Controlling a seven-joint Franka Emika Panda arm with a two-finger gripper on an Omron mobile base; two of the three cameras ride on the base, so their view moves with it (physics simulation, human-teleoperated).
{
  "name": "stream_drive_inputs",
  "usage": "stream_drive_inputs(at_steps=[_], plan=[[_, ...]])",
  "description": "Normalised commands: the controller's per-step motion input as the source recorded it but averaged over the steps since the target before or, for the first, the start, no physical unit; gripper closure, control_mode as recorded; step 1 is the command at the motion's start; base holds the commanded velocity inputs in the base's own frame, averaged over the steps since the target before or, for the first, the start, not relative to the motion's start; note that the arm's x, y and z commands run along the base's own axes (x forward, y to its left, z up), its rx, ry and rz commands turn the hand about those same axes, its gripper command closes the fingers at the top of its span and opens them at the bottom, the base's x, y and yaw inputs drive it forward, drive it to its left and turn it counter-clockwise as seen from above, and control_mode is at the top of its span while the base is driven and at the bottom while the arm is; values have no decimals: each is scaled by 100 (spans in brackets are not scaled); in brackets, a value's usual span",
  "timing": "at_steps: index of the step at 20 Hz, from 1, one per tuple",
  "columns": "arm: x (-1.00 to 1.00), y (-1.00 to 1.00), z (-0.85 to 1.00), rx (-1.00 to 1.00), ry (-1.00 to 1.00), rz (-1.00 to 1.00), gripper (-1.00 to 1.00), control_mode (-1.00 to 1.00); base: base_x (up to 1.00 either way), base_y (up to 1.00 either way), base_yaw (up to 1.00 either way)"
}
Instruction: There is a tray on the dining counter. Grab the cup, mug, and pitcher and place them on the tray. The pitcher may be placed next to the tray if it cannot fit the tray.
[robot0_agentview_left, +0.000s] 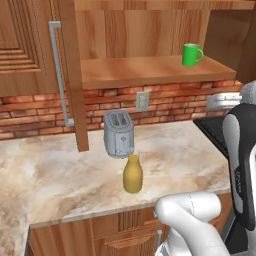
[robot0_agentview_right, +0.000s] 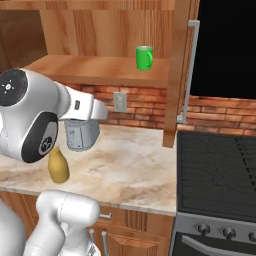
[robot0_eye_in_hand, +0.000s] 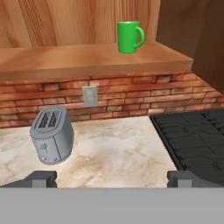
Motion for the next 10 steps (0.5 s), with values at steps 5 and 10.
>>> stream_drive_inputs(at_steps=[5, 10], plan=[[0, -15, 42, 0, 0, 0, -100, -100, 0, 0, 0], [0, -22, 33, 0, 0, 0, -100, -100, 0, 0, 0]])
